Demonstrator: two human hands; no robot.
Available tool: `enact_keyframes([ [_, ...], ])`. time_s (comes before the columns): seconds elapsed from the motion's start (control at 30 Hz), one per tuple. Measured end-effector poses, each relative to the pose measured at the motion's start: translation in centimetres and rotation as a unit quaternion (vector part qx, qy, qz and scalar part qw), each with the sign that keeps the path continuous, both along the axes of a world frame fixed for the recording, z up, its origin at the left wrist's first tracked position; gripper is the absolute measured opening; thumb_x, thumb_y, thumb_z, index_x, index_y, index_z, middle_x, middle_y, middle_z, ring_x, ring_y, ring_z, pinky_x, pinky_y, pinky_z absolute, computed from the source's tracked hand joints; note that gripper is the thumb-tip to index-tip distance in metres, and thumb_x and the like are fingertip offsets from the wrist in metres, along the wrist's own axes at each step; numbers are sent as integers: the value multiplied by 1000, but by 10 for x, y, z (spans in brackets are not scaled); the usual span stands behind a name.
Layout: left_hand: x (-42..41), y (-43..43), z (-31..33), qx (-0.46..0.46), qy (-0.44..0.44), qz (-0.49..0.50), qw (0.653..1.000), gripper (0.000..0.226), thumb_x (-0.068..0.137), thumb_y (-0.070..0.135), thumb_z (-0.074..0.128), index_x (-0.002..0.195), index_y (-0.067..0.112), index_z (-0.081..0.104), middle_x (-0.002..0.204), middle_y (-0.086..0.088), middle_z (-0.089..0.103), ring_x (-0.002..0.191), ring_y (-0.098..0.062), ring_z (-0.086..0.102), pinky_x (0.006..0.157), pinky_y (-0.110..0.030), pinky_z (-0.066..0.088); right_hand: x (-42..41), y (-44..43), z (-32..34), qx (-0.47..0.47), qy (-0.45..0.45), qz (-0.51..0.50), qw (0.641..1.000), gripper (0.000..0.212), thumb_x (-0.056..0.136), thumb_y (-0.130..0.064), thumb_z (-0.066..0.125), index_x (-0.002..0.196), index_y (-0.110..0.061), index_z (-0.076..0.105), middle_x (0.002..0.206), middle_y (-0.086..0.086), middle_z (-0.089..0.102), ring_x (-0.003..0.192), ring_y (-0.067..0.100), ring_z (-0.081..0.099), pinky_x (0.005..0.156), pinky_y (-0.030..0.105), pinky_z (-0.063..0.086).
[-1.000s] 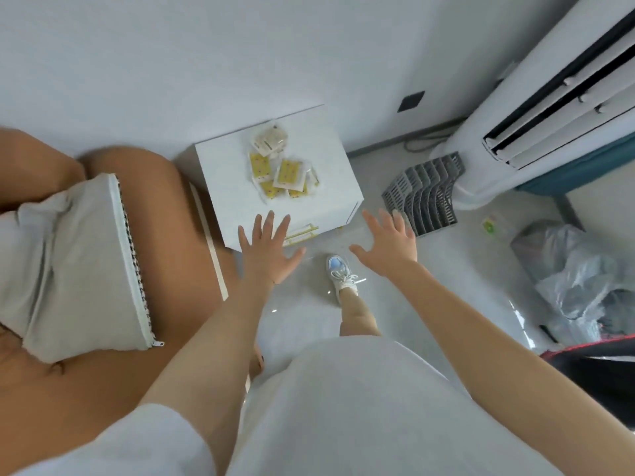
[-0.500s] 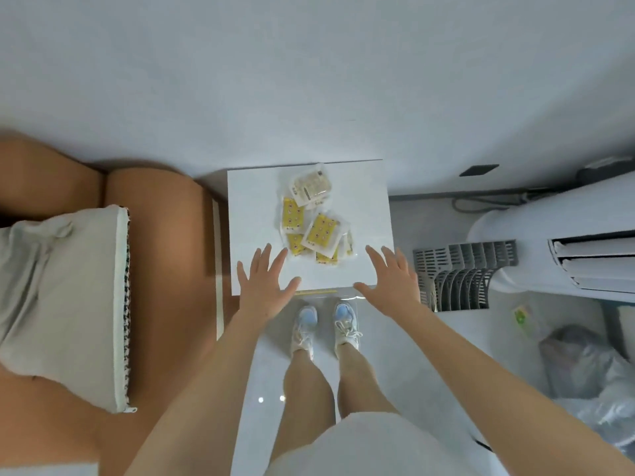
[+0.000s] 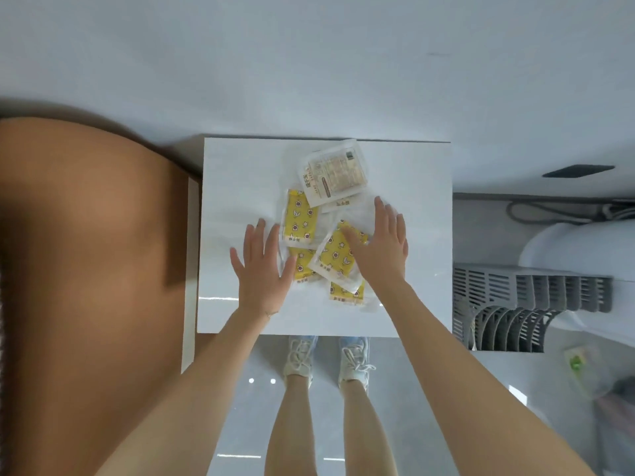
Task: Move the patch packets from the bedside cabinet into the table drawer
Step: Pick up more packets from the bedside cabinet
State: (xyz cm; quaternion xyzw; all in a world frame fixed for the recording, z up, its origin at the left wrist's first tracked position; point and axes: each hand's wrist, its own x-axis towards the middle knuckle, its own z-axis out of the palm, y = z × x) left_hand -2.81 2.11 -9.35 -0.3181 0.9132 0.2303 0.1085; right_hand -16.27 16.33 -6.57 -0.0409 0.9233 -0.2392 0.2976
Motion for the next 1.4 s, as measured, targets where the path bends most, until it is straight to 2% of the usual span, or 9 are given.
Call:
enact_keyframes([
  [0.2,-19,11,-9,15,87,119,989,51,91,50,43,124,14,55,149,-9,36,144,-27,19,109,-65,3,-15,-47,-13,-51,34,-164,984,79,90,-54,53,153,-27,14,160,-6,16,150,18,-3,119,48,-3],
  [0.37,-35,17,-10,21,123,207,970,34,86,40,60,98,8,59,142,-10,45,142,-29,26,110,-64,5,-28,-62,-16,-18,77,-129,988,76,89,-49,57,151,-25,20,150,-3,33,139,22,23,111,40,15],
  [0.57,-46,16,-1,66,120,255,957,27,81,24,70,95,4,59,141,-9,46,141,-28,27,114,-57,14,-43,-76,-7,-53,-34,-170,983,81,88,-27,66,151,-22,16,141,9,32,122,27,43,107,38,25],
  [0.67,-50,13,5,83,122,258,955,28,80,23,71,95,3,58,140,-11,48,137,-28,33,109,-50,30,-46,-72,-2,-72,-62,-190,977,84,86,-23,69,151,-19,16,140,11,39,123,30,46,110,41,26],
  [0.87,-52,17,16,125,136,227,956,20,85,12,66,87,8,47,118,-12,57,129,-25,42,92,-12,23,-49,-69,-2,-40,-61,-180,981,59,84,-26,70,132,-12,39,113,0,64,109,24,59,99,37,29],
  [1.0,-52,13,16,120,165,232,951,26,79,5,67,78,10,42,82,-4,46,84,-23,46,73,-18,37,-55,-65,-1,-34,-102,-162,981,41,82,-33,72,113,-12,56,102,-3,63,103,22,59,97,37,35],
  [1.13,-51,8,23,162,160,276,934,23,82,4,65,85,10,43,85,-4,51,79,-17,51,61,-7,38,-55,-53,-5,-85,-97,-176,976,33,78,-30,74,102,-9,64,99,1,69,90,21,65,82,37,54],
  [1.23,-51,3,29,175,143,282,933,23,84,2,62,89,8,40,84,-6,48,71,-17,44,56,-2,36,-49,-44,0,-148,-92,-204,963,25,82,-19,71,104,-12,62,94,-3,65,82,14,61,57,16,45],
  [1.4,-50,-6,34,178,107,272,940,23,87,4,58,94,11,37,82,0,46,63,-10,45,52,-2,36,-38,-21,10,-219,-116,-280,927,33,85,-11,67,116,-14,57,97,-5,64,86,9,62,65,18,49],
])
